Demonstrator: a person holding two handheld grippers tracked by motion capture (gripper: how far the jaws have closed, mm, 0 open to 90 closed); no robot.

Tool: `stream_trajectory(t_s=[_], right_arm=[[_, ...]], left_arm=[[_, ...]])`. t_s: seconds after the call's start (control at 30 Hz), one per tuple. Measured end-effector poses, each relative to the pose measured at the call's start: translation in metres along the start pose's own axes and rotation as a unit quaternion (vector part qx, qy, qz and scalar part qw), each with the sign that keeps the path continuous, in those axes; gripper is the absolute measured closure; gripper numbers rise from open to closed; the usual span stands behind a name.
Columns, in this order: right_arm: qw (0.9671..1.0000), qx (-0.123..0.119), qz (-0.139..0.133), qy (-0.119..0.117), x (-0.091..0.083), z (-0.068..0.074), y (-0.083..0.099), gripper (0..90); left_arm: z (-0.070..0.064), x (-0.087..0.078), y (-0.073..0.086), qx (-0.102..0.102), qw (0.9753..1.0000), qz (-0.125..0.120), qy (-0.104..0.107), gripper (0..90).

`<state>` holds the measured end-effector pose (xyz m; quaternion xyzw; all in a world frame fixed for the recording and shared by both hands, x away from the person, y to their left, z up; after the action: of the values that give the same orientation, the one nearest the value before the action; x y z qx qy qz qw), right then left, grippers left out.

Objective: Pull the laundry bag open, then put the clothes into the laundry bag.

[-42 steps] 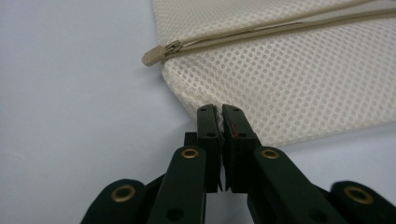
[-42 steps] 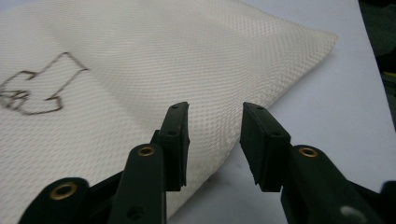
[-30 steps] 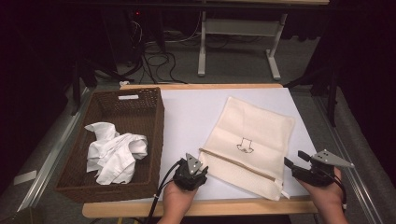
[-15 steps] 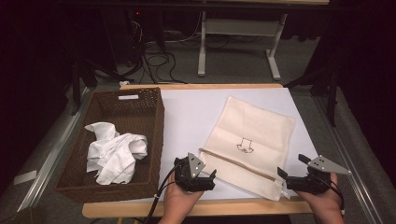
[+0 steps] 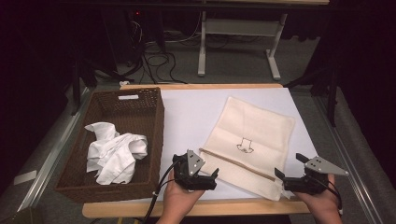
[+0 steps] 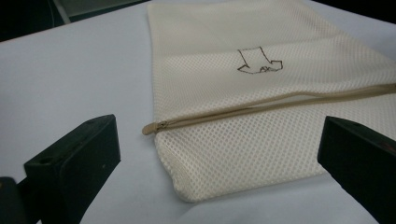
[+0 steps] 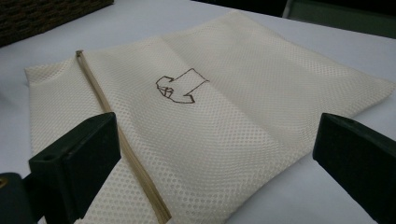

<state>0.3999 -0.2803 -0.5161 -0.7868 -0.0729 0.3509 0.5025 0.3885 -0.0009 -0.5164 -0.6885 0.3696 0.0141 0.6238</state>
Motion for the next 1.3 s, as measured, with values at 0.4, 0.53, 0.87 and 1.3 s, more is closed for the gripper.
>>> stream_trajectory(t_s=[0.4,0.53,0.87,1.3], right_arm=[[0.9999,-0.002,0.009,-0.009,0.005,0.006,0.002,0.4],[0.9999,-0.005,0.009,-0.013,0.006,0.006,0.002,0.4],[0.9998,0.001,0.011,-0.016,0.008,0.005,0.004,0.5],[0.9997,-0.002,0.013,-0.021,0.009,0.006,0.004,0.5]], left_arm=[[0.004,-0.016,-0.018,-0.011,0.9997,-0.021,-0.001,0.6],[0.007,-0.020,-0.021,-0.020,0.9995,-0.027,0.001,0.6],[0.017,-0.043,-0.036,-0.033,0.9983,-0.048,-0.005,0.6],[0.042,-0.094,-0.057,-0.065,0.9942,-0.082,-0.027,0.7]])
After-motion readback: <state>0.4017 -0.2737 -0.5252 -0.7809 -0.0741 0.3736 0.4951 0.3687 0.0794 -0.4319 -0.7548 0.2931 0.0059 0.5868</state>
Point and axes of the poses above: each handheld gripper's, and its own axes: x roughly forward along the jaws, y roughly out of its underside, z roughly to its left, the point moved 10 cm from there along x, roughly forward along the jaws, and after that the axes turned 14 degrees about -x, right-handed, at the moved point
